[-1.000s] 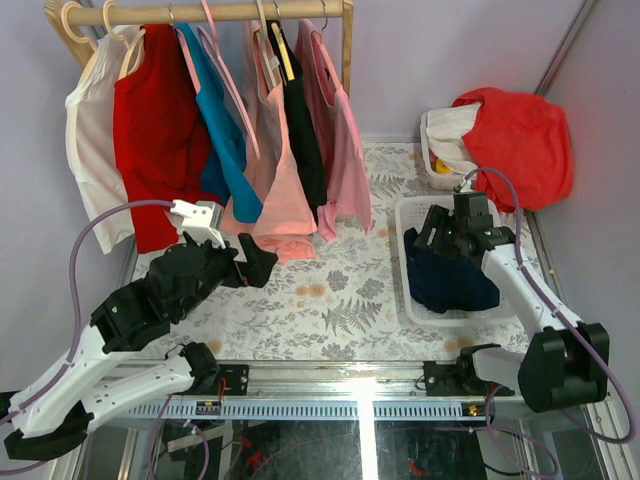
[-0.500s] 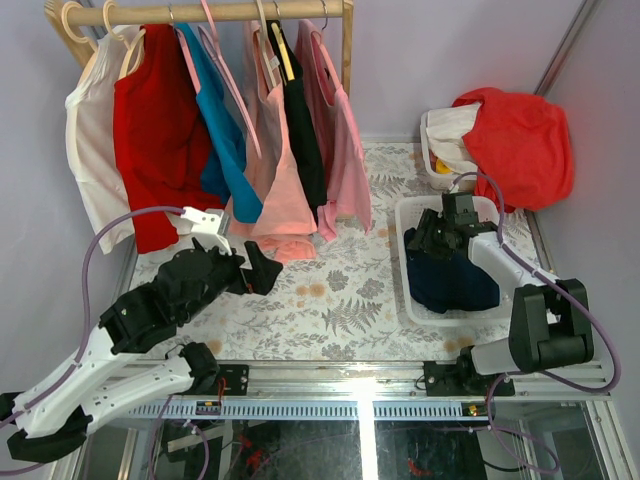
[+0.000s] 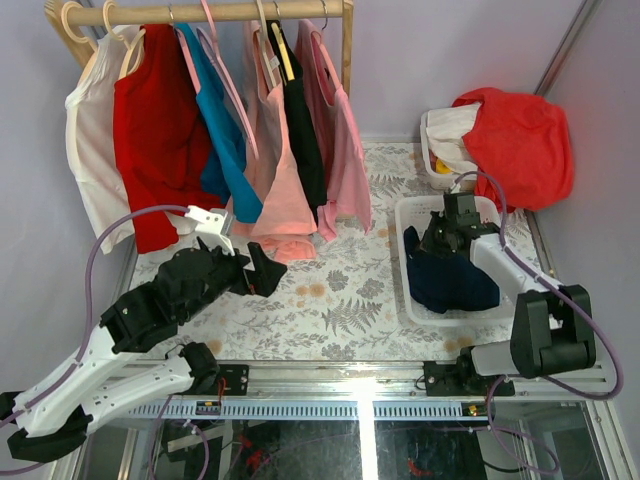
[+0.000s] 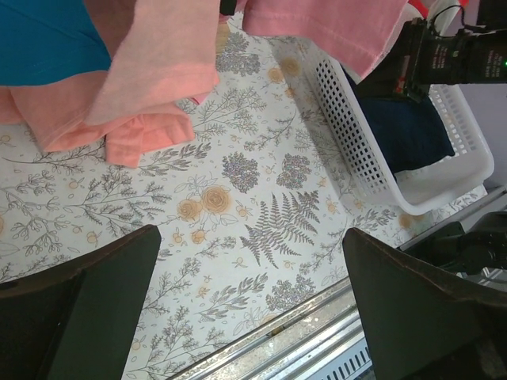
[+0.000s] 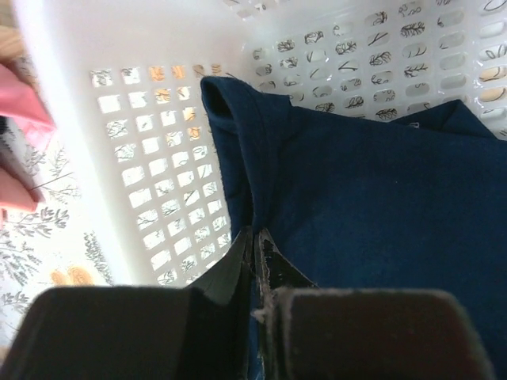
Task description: Place the t-shirt on the hanger
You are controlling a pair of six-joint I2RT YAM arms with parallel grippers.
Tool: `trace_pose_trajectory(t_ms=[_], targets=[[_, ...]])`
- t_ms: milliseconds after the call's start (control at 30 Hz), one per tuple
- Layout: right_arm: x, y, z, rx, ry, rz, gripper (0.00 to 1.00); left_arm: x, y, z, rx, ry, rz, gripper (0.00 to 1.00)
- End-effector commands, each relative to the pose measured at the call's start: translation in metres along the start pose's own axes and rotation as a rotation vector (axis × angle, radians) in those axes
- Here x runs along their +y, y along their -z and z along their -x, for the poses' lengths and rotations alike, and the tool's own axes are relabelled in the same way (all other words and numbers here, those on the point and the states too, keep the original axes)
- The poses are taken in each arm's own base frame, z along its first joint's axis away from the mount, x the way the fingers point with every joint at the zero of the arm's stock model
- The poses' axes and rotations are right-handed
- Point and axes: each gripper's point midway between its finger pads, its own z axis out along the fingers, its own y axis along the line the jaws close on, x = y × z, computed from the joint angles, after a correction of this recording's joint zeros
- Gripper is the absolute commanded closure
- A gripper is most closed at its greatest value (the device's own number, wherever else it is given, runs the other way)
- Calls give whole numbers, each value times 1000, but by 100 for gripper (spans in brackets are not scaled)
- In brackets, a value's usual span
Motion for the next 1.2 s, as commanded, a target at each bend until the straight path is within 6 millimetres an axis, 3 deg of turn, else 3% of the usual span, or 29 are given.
trace_pose_trajectory(t_ms=[0,267,500,700,900,967,1067,1167], targets=[[25,41,37,-133,37,73,100,-12,3,16,-50,-10,-61,0],[63,143,81,-366,88,189,100,-27,-2,19,-42,-17,-119,0],[80,197,92,-465,106,262,100,-41,-8,21,-30,-22,-170,0],[86,211,92,-489,117,294,100,-46,-11,23,-36,-17,-188,0],[75,183,82,-440,107,262,100,-44,-11,24,-50,-9,-181,0],[68,170,71,-406,105,251,72,-41,-10,23,-56,-7,-174,0],[59,157,55,-372,110,244,39,-36,-7,21,-62,-2,-160,0],[49,151,40,-359,108,230,21,-31,-4,19,-66,2,-146,0]])
